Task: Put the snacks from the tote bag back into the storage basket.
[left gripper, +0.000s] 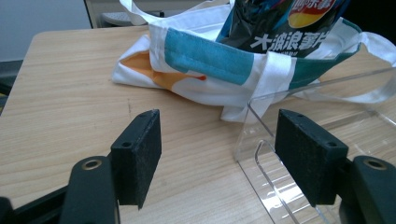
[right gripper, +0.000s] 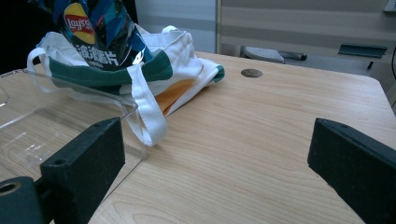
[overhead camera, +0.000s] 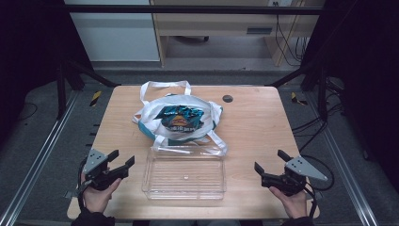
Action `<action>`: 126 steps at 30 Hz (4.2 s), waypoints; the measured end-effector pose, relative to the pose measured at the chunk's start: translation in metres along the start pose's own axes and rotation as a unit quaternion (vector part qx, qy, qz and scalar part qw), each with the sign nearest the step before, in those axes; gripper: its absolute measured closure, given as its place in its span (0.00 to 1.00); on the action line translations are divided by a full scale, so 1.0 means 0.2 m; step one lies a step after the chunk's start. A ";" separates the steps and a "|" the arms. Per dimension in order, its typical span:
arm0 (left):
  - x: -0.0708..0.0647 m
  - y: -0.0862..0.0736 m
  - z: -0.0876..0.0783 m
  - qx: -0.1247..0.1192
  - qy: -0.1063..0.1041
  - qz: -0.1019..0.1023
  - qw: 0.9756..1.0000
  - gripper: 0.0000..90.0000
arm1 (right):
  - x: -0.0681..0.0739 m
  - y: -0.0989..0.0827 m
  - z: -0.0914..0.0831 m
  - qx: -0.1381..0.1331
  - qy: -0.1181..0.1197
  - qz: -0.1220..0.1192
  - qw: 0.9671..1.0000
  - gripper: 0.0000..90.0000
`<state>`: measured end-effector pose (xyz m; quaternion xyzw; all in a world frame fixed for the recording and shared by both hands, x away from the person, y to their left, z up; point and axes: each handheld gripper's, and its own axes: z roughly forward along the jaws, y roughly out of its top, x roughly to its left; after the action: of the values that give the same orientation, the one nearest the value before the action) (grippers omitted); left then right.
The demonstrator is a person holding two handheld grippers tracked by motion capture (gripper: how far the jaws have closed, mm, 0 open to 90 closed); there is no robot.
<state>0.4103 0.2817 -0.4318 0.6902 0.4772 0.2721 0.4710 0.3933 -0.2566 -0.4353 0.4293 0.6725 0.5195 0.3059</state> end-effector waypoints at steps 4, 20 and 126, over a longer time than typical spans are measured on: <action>0.00 0.02 0.00 -0.006 -0.002 0.000 1.000 0.35 | 0.00 0.00 -0.01 -0.001 -0.002 0.002 1.000 0.05; -0.03 0.11 0.01 -0.014 -0.019 0.007 1.000 0.34 | 0.02 0.00 0.00 0.006 -0.008 -0.006 1.000 0.05; -0.23 0.51 0.61 0.026 -0.046 0.065 0.996 0.88 | 0.03 -0.01 0.04 0.032 -0.002 -0.020 0.999 0.05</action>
<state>0.5337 0.1807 -0.3849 0.7436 0.4157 0.2575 0.4560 0.3961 -0.2478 -0.4393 0.4267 0.6966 0.4903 0.3039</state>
